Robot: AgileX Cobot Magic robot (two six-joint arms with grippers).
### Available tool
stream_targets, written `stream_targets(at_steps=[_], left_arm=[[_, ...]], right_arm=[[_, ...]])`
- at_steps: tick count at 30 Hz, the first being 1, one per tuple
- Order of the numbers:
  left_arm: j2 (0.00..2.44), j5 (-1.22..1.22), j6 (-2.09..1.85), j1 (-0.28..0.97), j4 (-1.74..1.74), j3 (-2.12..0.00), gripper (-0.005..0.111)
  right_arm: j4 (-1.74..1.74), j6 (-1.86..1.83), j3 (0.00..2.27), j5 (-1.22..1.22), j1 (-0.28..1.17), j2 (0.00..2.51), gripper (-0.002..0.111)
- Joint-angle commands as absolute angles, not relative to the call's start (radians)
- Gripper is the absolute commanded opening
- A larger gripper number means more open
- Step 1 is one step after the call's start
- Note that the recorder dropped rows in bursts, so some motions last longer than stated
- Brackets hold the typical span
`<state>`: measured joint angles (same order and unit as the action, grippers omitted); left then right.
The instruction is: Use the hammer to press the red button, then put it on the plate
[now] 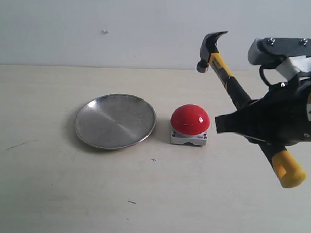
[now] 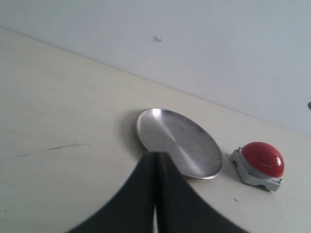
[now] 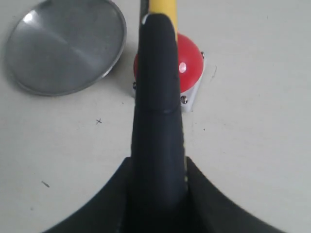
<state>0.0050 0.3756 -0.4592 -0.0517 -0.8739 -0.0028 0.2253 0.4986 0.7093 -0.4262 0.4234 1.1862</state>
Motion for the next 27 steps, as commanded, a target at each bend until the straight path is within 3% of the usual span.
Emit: stream_targets(at_steps=[1, 8, 17, 27], left_arm=[[0.000, 0.380, -0.464, -0.053, -0.876, 0.000, 0.000], [0.000, 0.380, -0.464, -0.053, -0.876, 0.000, 0.000], [0.000, 0.380, -0.464, -0.053, -0.876, 0.000, 0.000], [0.000, 0.380, -0.464, -0.053, -0.876, 0.000, 0.000]], right_arm=[[0.242, 0.472, 0.774, -0.362, 0.425, 1.118, 0.000], [0.245, 0.446, 0.799, -0.379, 0.425, 1.140, 0.000], [0.243, 0.418, 0.698, -0.404, 0.425, 1.456, 0.000], [0.151, 0.464, 0.756, -0.164, 0.425, 1.281, 0.000]])
